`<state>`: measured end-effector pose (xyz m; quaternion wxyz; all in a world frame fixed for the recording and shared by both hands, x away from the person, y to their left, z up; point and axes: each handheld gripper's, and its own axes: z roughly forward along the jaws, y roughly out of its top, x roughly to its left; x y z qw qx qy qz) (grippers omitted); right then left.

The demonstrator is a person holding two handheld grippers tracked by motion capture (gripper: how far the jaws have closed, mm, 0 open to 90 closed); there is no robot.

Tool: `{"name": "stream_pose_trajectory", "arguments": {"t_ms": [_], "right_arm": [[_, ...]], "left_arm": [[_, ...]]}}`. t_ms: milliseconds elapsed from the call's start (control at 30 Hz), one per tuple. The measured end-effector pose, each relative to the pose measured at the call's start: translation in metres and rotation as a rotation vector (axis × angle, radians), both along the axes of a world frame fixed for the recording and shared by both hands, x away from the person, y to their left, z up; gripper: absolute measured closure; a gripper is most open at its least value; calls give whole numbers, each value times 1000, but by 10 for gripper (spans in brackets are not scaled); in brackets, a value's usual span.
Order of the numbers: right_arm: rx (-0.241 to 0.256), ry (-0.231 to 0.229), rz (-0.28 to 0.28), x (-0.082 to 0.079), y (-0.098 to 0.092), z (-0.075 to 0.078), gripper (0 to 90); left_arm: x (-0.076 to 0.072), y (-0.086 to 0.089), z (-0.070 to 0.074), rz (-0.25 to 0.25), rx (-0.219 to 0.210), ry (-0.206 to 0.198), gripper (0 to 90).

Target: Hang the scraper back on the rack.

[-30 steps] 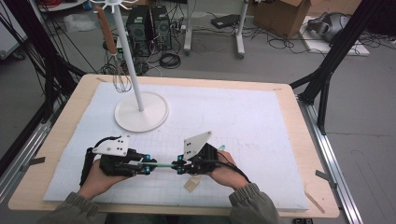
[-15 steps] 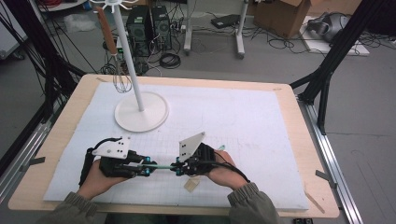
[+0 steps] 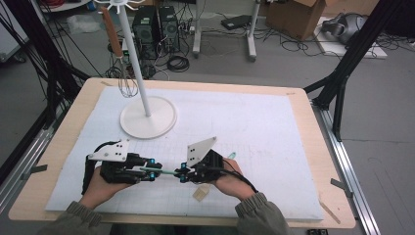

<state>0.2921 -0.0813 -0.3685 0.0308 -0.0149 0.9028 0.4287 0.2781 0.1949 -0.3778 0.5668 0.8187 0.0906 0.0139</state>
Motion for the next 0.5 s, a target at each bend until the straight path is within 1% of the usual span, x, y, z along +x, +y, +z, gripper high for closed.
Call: {"name": "stream_pose_trajectory", "arguments": {"t_ms": [100, 167, 233, 367, 433, 500], "right_arm": [[1, -5, 7, 0, 1, 0, 843], [-1, -6, 12, -1, 1, 0, 840], [-15, -11, 10, -2, 2, 0, 830], [-32, -25, 12, -4, 4, 0, 816], [-28, -28, 12, -5, 4, 2, 813], [-28, -29, 14, -5, 5, 4, 818]], "left_arm": [[0, 1, 0, -17, -8, 13, 800], [-1, 0, 1, -23, 0, 7, 814], [-1, -1, 2, -31, 5, 4, 819], [-2, -2, 2, -29, 16, 1, 821], [-1, -2, 1, -32, 25, -3, 821], [-2, -2, 2, -34, 18, -2, 820]]}}
